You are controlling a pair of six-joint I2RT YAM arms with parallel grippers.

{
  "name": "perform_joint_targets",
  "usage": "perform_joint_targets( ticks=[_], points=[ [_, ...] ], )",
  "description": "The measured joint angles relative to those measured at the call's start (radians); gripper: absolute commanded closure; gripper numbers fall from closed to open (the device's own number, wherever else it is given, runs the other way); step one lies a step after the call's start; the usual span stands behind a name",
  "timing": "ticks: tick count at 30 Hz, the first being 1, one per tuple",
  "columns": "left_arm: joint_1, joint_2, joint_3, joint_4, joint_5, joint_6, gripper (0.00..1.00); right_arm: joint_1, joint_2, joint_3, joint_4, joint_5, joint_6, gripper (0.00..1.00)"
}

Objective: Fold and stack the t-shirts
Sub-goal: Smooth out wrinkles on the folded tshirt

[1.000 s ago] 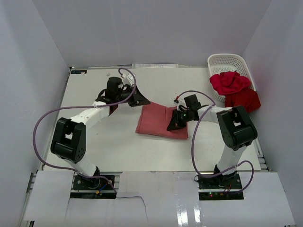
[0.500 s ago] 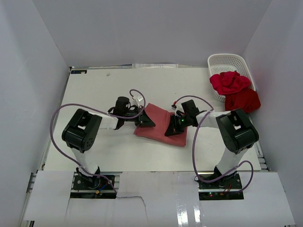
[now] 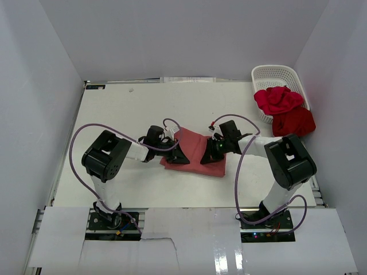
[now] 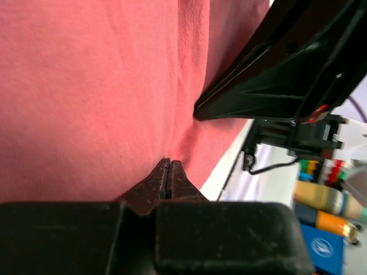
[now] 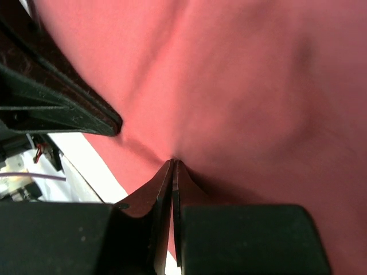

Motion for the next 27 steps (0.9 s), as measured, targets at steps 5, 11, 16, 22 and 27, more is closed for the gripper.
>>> perform_joint_targets(
  ticks=[5, 11, 16, 22, 27],
  points=[
    [-0.010, -0.058, -0.026, -0.061, -0.071, 0.046, 1.00, -0.005, -0.048, -0.004, -0.010, 0.047, 0.013, 0.81],
    [-0.010, -0.063, -0.026, -0.072, -0.078, 0.058, 1.00, -0.010, -0.137, -0.010, 0.035, 0.029, 0.047, 0.81],
    [-0.012, -0.064, -0.026, -0.074, -0.079, 0.061, 1.00, -0.010, -0.123, -0.033, 0.186, -0.038, 0.121, 0.92],
    [-0.015, -0.068, -0.026, -0.079, -0.084, 0.065, 1.00, -0.026, -0.021, -0.071, 0.349, -0.041, 0.195, 0.92],
    [-0.016, -0.076, -0.033, -0.083, -0.088, 0.068, 1.00, -0.115, -0.005, -0.119, 0.396, 0.007, 0.207, 0.92]
  ],
)
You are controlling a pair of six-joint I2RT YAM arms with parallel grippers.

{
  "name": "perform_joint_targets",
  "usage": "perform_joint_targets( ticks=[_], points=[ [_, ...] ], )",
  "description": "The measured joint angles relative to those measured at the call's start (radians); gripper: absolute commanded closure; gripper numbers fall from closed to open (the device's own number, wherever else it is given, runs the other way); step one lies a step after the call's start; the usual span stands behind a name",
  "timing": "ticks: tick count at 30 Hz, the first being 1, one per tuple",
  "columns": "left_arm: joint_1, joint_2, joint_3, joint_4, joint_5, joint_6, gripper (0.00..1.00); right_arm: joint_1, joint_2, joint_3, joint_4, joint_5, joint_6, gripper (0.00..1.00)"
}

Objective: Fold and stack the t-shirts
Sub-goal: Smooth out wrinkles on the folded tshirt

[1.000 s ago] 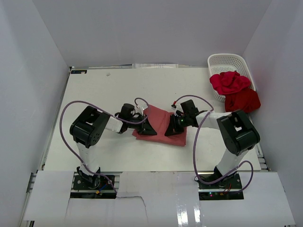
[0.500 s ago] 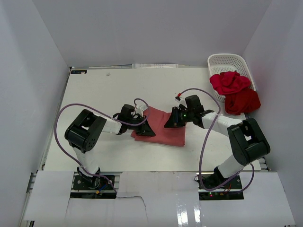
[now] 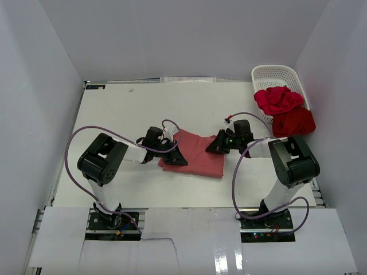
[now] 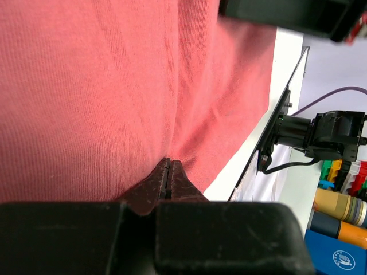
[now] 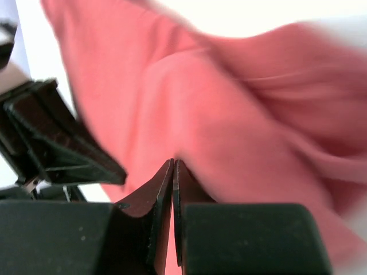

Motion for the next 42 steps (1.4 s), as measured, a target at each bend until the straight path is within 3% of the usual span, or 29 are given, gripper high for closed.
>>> perform_joint_targets(
  ticks=[7, 14, 23, 29, 33, 36, 42],
  points=[
    [0.000, -0.002, -0.002, 0.001, -0.002, 0.006, 1.00, -0.161, -0.011, -0.041, 0.021, 0.018, -0.014, 0.92],
    [0.000, -0.003, -0.005, 0.003, -0.003, 0.006, 1.00, -0.225, -0.005, -0.035, 0.021, 0.023, -0.033, 0.92],
    [0.000, -0.035, 0.000, -0.049, -0.024, 0.002, 1.00, -0.247, 0.029, 0.148, -0.091, 0.033, -0.083, 0.92],
    [0.000, -0.048, 0.291, -0.322, -0.130, 0.025, 1.00, -0.227, -0.044, 0.258, -0.247, 0.056, -0.146, 0.92],
    [0.014, -0.049, 0.518, -0.376, -0.166, 0.032, 1.00, -0.208, -0.120, 0.262, -0.311, 0.039, -0.170, 0.92],
    [0.024, -0.048, 0.575, -0.393, -0.177, 0.037, 1.00, -0.199, -0.136, 0.247, -0.332, 0.023, -0.176, 0.92],
    [0.034, 0.005, 0.532, -0.412, -0.190, 0.042, 1.00, -0.184, -0.122, 0.196, -0.384, 0.013, -0.190, 0.92]
  ],
)
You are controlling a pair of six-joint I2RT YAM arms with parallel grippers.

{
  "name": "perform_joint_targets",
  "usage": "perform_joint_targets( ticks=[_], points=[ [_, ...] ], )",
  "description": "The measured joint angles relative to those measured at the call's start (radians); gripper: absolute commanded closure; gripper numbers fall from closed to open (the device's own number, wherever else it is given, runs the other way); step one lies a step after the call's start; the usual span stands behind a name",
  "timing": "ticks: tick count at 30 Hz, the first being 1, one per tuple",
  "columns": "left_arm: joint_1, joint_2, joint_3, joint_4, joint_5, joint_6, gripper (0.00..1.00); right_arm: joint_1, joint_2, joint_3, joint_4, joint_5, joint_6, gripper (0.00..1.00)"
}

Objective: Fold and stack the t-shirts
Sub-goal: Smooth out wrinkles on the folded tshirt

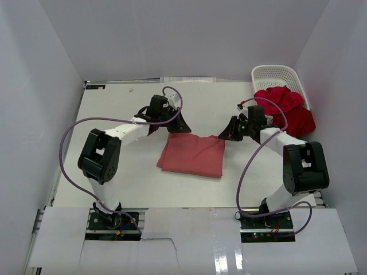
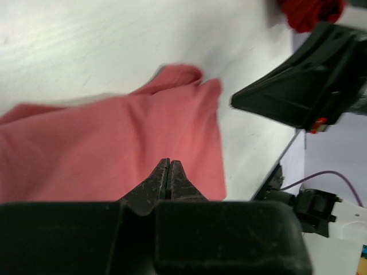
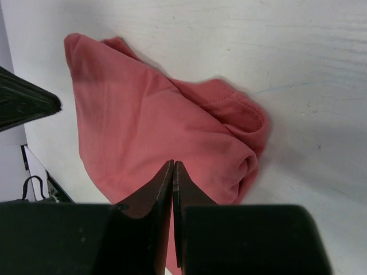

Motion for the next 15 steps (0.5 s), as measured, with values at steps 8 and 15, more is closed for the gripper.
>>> perform_joint_targets(
  ticks=[8, 15],
  points=[
    [0.004, 0.107, -0.044, -0.044, -0.086, 0.030, 1.00, 0.005, 0.111, 0.000, -0.045, 0.033, -0.032, 0.92],
    [0.053, 0.153, -0.023, -0.081, -0.183, 0.048, 1.00, 0.013, 0.129, 0.000, -0.116, 0.136, -0.055, 0.92]
  ],
)
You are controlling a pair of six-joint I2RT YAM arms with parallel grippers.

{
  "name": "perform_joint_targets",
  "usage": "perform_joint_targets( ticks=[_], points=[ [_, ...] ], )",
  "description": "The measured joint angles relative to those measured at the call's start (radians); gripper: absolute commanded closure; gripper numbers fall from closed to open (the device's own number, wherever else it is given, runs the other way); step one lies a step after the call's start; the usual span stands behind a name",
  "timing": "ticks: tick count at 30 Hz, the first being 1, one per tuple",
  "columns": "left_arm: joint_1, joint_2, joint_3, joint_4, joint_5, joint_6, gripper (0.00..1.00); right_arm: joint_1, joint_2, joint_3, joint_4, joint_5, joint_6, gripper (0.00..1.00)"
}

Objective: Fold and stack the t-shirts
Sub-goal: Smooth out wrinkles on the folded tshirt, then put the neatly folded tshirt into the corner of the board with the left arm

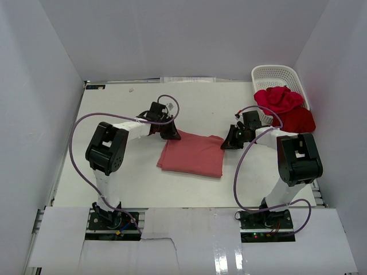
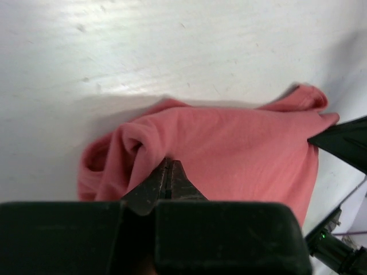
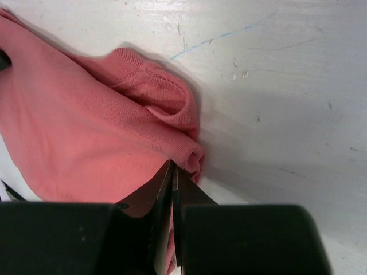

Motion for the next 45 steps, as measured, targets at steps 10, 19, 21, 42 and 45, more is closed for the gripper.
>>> perform_joint_targets(
  ticks=[10, 19, 21, 42, 45],
  points=[
    [0.098, -0.008, 0.001, 0.016, -0.068, 0.003, 1.00, 0.005, -0.009, 0.002, -0.011, 0.025, -0.002, 0.92],
    [0.115, -0.111, 0.012, -0.055, -0.151, 0.035, 0.04, 0.008, -0.008, 0.208, -0.177, 0.098, -0.042, 0.69],
    [0.115, -0.150, 0.013, -0.068, -0.141, 0.024, 0.02, 0.010, -0.013, 0.240, -0.187, 0.099, -0.048, 0.49],
    [0.064, -0.171, -0.051, -0.282, 0.016, 0.148, 0.24, 0.015, -0.151, 0.245, -0.267, 0.088, -0.074, 0.40],
    [0.061, -0.116, -0.027, -0.299, 0.032, 0.161, 0.31, 0.016, -0.158, 0.244, -0.267, 0.088, -0.074, 0.41]
  ],
)
